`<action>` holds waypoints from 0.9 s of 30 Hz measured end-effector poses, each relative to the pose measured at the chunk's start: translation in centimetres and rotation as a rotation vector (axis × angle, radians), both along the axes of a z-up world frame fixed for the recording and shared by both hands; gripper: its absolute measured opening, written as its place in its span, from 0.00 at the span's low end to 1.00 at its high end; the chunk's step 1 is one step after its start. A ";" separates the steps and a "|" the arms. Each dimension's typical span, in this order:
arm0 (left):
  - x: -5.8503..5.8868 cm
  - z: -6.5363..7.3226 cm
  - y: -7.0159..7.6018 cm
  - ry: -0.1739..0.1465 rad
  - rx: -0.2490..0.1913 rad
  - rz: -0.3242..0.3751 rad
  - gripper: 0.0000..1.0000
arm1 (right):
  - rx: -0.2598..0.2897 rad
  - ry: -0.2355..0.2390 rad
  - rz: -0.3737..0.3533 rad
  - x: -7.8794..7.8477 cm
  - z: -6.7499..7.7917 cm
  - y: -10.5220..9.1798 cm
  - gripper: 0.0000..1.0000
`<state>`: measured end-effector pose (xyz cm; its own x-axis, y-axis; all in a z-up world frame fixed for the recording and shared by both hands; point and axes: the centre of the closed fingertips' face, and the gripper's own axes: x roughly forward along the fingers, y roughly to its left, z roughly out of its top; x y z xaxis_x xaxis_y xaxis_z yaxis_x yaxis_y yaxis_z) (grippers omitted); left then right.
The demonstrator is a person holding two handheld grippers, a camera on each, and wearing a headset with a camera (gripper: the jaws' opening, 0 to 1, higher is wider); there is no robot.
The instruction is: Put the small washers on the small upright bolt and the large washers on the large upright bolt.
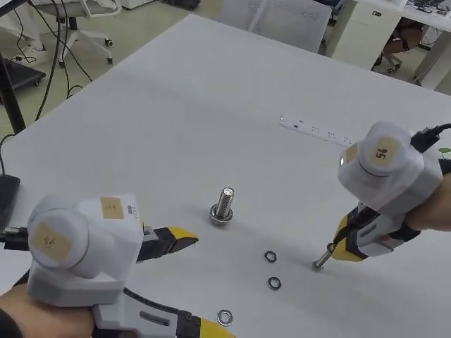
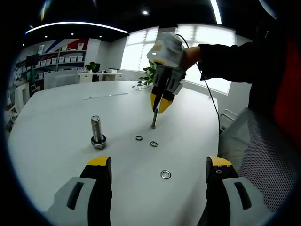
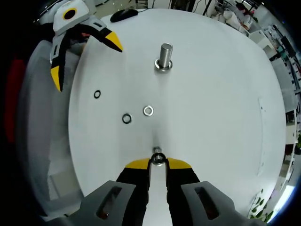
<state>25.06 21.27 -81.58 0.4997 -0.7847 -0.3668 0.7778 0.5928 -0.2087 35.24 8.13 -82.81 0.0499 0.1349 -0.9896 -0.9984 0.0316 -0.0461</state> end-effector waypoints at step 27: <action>-0.2 -0.2 0.4 0.004 0.007 0.017 0.82 | -0.011 0.042 -0.028 0.2 -4.7 -0.2 0.14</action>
<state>24.90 21.71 -81.78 0.5113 -0.7736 -0.3744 0.7669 0.6073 -0.2075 35.49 7.91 -87.55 0.0114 0.1228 -0.9924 -0.9982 0.0592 -0.0041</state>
